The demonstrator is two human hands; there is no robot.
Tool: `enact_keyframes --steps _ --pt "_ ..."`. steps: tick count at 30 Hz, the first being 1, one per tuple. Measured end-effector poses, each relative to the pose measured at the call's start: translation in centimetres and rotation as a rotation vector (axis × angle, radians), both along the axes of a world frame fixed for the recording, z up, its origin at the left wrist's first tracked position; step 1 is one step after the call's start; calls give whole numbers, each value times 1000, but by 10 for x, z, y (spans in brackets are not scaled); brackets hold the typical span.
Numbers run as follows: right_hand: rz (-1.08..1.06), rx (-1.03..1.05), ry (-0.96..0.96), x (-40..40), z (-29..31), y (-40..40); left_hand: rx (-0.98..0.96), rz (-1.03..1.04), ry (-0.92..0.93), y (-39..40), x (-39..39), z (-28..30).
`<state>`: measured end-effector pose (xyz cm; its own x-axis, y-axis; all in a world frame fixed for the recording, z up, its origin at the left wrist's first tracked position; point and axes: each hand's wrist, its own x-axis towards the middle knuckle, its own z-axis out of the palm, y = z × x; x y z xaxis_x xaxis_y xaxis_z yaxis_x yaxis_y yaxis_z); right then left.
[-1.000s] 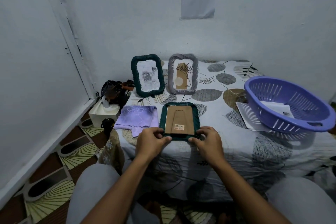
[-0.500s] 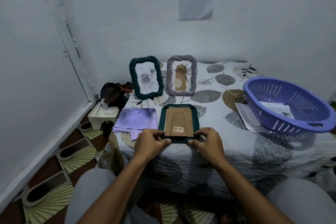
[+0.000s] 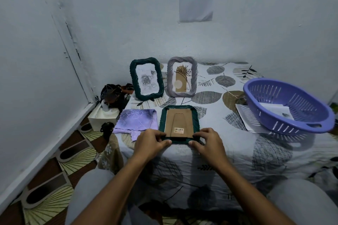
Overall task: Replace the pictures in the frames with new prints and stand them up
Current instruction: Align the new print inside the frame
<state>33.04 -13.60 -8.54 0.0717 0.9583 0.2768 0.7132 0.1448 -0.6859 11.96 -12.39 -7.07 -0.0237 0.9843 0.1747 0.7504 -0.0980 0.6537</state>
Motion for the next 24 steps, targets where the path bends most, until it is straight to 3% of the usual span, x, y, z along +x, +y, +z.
enact_keyframes --steps 8,24 --pt "40 36 -130 2 2 -5 64 -75 59 0 -4 -1" --pt "20 35 -83 1 -1 -4 54 -78 -95 0 -7 -5"
